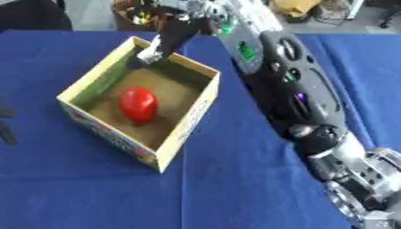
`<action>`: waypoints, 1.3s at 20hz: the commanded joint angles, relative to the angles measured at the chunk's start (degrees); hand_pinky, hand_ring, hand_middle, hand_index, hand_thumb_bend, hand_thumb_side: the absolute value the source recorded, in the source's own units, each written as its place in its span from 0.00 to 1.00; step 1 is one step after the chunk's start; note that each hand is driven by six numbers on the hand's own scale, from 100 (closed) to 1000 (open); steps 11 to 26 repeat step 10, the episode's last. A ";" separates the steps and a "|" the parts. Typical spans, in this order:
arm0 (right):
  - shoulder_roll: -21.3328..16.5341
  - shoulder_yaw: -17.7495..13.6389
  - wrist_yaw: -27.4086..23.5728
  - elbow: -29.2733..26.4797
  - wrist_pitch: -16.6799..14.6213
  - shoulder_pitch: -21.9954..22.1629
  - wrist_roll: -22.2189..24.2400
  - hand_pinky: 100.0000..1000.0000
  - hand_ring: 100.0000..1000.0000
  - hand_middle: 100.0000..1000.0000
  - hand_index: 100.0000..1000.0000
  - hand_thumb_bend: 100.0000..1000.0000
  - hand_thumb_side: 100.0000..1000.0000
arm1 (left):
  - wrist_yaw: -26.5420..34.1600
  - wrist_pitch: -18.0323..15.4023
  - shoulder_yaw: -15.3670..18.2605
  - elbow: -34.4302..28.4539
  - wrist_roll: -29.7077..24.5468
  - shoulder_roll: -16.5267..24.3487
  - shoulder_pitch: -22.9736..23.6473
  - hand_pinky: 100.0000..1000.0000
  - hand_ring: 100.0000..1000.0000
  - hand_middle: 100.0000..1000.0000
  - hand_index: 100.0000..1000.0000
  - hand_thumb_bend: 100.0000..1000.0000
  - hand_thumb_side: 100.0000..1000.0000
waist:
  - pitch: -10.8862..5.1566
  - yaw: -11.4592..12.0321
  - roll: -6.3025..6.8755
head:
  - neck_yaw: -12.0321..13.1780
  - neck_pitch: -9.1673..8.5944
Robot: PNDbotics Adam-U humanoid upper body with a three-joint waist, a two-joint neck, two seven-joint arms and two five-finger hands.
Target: Pick up objects on the table and place them in the box.
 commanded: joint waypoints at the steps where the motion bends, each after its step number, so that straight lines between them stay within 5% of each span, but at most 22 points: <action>1: -3.96 -0.67 -3.14 -5.66 0.17 0.25 -2.93 0.57 0.67 0.74 0.86 0.63 0.81 | -0.10 -0.14 0.53 -1.06 0.40 0.86 -0.15 0.20 0.49 0.55 0.70 0.00 0.93 | -1.54 -0.23 0.67 | 0.98 0.51; 10: -13.07 -0.81 -10.95 -18.35 4.02 6.79 -7.65 0.54 0.64 0.71 0.85 0.57 0.83 | -0.20 -0.49 0.80 -1.06 0.95 1.09 0.40 0.20 0.49 0.55 0.70 0.00 0.92 | -2.13 -1.60 2.28 | 3.72 1.31; 26: -13.07 -0.81 -10.95 -18.35 4.02 6.79 -7.65 0.54 0.64 0.71 0.85 0.57 0.83 | -0.20 -0.49 0.80 -1.06 0.95 1.09 0.40 0.20 0.49 0.55 0.70 0.00 0.92 | -2.13 -1.60 2.28 | 3.72 1.31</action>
